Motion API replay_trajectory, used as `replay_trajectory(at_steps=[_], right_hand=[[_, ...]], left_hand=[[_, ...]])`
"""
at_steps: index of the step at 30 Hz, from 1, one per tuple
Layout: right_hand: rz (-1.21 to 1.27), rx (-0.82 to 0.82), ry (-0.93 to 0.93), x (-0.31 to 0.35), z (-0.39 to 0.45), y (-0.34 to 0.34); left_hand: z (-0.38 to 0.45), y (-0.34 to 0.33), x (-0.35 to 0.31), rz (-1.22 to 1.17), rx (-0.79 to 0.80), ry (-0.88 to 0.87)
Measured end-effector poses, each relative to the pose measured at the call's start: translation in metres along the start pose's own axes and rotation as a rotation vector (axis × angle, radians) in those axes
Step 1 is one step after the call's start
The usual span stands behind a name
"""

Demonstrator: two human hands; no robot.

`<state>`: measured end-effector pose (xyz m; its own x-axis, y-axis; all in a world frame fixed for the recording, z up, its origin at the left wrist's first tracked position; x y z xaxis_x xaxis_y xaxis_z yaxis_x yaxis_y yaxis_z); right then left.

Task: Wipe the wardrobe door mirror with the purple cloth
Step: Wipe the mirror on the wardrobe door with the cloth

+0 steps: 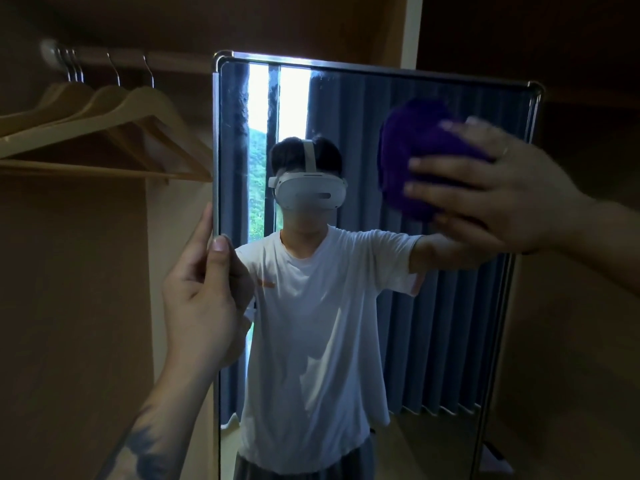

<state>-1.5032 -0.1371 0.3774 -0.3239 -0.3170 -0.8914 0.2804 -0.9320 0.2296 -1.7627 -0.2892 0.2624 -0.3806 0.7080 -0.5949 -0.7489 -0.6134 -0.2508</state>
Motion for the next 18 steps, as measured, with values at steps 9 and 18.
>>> replay_trajectory(at_steps=[9, 18], right_hand=[[0.052, -0.093, -0.013, 0.033, 0.023, 0.0], [0.144, -0.218, -0.354, 0.03, 0.052, 0.016]], left_hand=[[0.002, -0.001, 0.009, -0.008, 0.002, -0.011], [0.009, 0.004, 0.025, 0.031, -0.008, -0.042]])
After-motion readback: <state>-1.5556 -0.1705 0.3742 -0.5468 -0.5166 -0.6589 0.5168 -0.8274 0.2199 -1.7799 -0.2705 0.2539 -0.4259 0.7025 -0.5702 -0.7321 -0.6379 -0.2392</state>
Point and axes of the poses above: each hand's wrist, its own z-axis towards the middle knuckle, its own y-axis out of the back of the hand, x = y × z, the point moved 7 cm from there along z, towards the middle knuckle, and after that the axes turned 9 degrees about x, right-handed, at the moved point
